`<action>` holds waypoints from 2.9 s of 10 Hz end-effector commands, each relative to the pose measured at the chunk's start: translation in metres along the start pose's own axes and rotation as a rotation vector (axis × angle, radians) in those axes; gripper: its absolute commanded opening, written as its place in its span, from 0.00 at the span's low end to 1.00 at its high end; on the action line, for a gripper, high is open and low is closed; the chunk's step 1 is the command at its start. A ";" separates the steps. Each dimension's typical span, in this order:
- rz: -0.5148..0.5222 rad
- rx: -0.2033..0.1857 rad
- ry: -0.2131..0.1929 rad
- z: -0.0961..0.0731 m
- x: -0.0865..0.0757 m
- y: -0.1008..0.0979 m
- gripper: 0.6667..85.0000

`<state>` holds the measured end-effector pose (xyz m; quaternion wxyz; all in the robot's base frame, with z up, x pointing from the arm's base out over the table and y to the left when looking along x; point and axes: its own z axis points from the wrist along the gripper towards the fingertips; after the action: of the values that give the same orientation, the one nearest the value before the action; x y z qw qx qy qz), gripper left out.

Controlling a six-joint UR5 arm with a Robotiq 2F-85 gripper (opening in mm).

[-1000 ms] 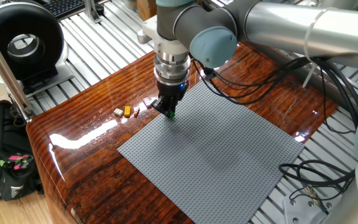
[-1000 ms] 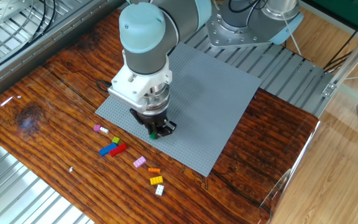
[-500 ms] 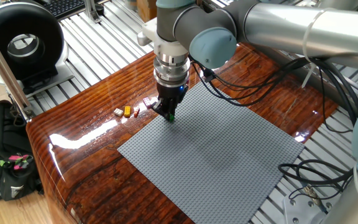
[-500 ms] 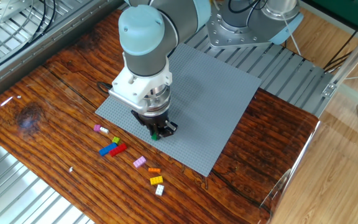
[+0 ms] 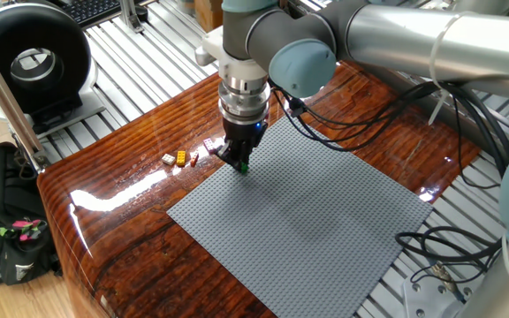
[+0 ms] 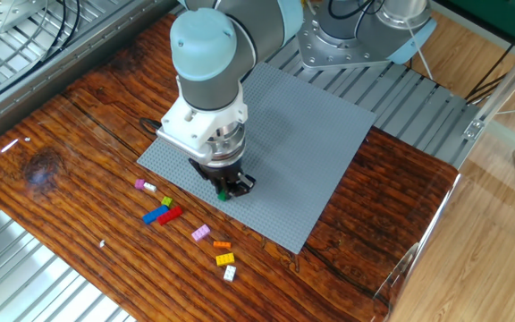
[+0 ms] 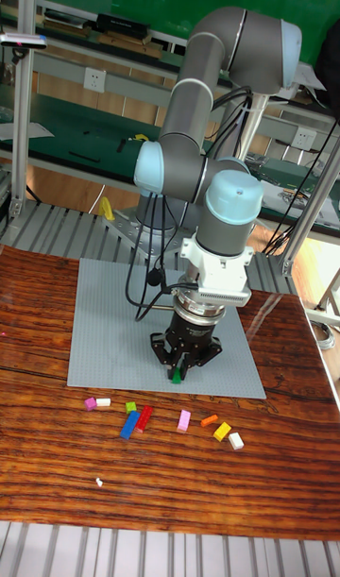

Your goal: Build with small Lego blocks

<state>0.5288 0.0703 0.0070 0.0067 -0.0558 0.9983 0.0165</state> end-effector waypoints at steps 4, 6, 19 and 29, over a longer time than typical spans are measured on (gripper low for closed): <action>0.010 -0.005 -0.008 -0.001 -0.004 -0.002 0.01; 0.013 -0.006 -0.009 -0.002 -0.005 0.000 0.01; 0.013 0.005 0.006 0.003 0.001 0.000 0.01; 0.004 0.002 0.040 0.004 0.007 0.001 0.01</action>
<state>0.5239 0.0688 0.0021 -0.0068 -0.0567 0.9983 0.0089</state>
